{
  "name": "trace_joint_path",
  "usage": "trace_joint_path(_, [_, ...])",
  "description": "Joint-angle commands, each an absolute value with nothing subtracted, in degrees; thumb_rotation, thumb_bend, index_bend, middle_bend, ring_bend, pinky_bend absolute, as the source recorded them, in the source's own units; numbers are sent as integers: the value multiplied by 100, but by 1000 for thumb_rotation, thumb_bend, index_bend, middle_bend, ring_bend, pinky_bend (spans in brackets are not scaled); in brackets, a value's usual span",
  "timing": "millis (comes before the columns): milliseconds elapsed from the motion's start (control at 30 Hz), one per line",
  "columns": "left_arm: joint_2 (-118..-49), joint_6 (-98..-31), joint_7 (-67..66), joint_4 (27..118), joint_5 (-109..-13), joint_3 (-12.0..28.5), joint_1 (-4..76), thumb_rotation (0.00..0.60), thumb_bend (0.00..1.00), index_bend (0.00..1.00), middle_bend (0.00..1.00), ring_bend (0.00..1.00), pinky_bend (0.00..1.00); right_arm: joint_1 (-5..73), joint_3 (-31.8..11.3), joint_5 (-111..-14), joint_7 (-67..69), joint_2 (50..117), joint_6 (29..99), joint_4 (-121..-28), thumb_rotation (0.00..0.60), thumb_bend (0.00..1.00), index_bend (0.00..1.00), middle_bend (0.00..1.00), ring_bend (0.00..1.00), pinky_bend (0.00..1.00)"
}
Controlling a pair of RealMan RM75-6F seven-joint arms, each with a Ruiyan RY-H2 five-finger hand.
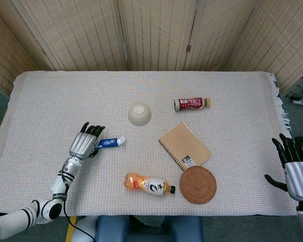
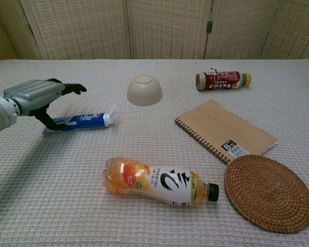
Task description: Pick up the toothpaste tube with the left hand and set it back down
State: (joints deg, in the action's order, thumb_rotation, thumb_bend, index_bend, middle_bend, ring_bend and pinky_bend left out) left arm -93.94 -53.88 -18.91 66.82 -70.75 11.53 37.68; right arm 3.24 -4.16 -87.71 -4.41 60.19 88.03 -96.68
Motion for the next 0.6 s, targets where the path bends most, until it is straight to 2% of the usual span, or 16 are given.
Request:
trace_joint_path(33, [-9571, -5337, -1860, 6430, -6996, 1124, 3831, 600, 342, 139, 176, 169, 41, 322, -411, -8762, -426, 6032, 8791, -9648, 600, 172, 0, 0, 0, 0])
trace_joint_path(367, [-10075, -5256, -1555, 5451, -6792, 1265, 4000, 600, 342, 178, 230, 213, 64, 333, -420, -8773, -436, 6033, 8785, -9665, 600, 172, 0, 0, 0, 0])
trace_joint_path(600, [-10049, -5310, -1345, 5487, -7033, 1117, 4021, 600, 343, 276, 298, 247, 87, 337, -418, -8747, -417, 6064, 8755, -9640, 600, 172, 0, 0, 0, 0])
